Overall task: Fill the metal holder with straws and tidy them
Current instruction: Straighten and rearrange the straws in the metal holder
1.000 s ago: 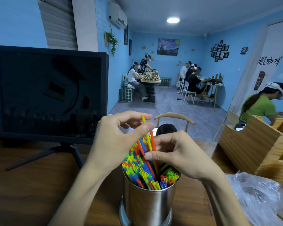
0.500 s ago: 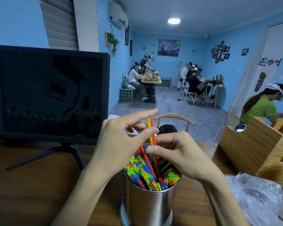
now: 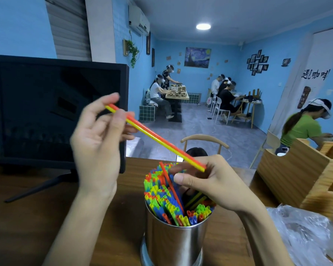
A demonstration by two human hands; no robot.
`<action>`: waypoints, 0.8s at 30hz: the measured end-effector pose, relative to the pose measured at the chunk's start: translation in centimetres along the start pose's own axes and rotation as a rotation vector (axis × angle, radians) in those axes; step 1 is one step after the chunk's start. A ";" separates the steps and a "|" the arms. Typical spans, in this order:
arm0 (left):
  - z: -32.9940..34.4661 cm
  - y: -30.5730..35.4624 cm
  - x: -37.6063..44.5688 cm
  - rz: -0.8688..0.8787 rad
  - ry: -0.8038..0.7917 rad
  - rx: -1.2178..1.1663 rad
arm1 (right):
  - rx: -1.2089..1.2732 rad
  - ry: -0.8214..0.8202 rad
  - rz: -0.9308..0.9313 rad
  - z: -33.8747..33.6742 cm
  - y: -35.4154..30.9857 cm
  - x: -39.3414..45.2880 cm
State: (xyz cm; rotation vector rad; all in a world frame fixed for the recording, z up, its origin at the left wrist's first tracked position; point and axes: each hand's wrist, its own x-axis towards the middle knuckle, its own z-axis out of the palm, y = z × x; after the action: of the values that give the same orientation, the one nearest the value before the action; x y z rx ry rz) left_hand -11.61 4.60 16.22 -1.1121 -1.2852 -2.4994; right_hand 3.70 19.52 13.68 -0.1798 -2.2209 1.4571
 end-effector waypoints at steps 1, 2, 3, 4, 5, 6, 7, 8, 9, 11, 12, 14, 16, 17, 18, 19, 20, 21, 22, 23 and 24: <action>-0.3 0.1 0.1 -0.018 0.053 -0.031 | 0.030 0.023 -0.006 -0.1 0.0 0.0; -0.5 0.2 0.3 -0.042 0.089 -0.058 | 0.077 0.057 -0.012 -0.1 -0.1 0.0; -0.5 0.2 0.3 -0.069 0.103 -0.080 | 0.137 0.099 -0.025 -0.2 -0.2 0.1; -0.5 0.2 0.3 -0.098 0.097 -0.092 | 0.201 0.147 -0.039 -0.3 -0.3 0.0; -0.3 0.2 0.2 -0.128 0.076 -0.094 | 0.255 0.195 -0.056 -0.4 -0.4 0.1; -0.1 0.1 0.1 -0.155 0.043 -0.085 | 0.302 0.247 -0.072 -0.4 -0.6 0.1; 0.2 -0.1 -0.1 -0.175 0.002 -0.063 | 0.342 0.306 -0.087 -0.5 -0.7 0.2; 0.4 -0.2 -0.3 -0.194 -0.047 -0.028 | 0.386 0.369 -0.096 -0.5 -0.8 0.2; 0.5 -0.4 -0.5 -0.216 -0.103 0.016 | 0.426 0.431 -0.103 -0.6 -0.7 0.3; 0.6 -0.8 -0.7 -0.284 -0.216 0.098 | 0.486 0.517 -0.104 -0.9 -0.8 0.4; 0.6 -0.9 -0.8 -0.321 -0.270 0.128 | 0.511 0.543 -0.103 -1.1 -0.8 0.4; 0.6 -1.2 -0.8 -0.372 -0.368 0.185 | 0.553 0.555 -0.113 -1.4 -0.9 0.3; 0.6 -1.2 -0.8 -0.397 -0.453 0.256 | 0.576 0.541 -0.127 -1.6 -0.9 0.3; 0.7 -1.2 -0.9 -0.403 -0.491 0.282 | 0.582 0.528 -0.135 -1.5 -0.9 0.3; 0.8 -1.2 -1.1 -0.401 -0.525 0.311 | 0.575 0.515 -0.143 -1.4 -1.0 0.3; 0.9 -1.3 -1.2 -0.394 -0.553 0.346 | 0.551 0.502 -0.154 -1.2 -1.1 0.3; 1.0 -1.4 -1.3 -0.388 -0.581 0.382 | 0.517 0.499 -0.168 -0.9 -1.1 0.3; 1.0 -1.5 -1.4 -0.392 -0.613 0.405 | 0.482 0.509 -0.187 -0.7 -1.2 0.3; 1.1 -1.6 -1.5 -0.401 -0.655 0.416 | 0.448 0.534 -0.207 -0.5 -1.2 0.3; 1.0 -1.7 -1.5 -0.404 -0.705 0.425 | 0.413 0.571 -0.226 -0.3 -1.3 0.3; 1.0 -1.9 -1.5 -0.397 -0.751 0.436 | 0.374 0.604 -0.241 -0.3 -1.4 0.3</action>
State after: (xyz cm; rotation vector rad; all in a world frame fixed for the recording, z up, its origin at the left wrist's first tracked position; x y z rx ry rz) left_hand -10.75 6.23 14.38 -1.8920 -2.2886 -1.8635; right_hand 3.83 19.30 15.11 -0.1882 -1.4164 1.4188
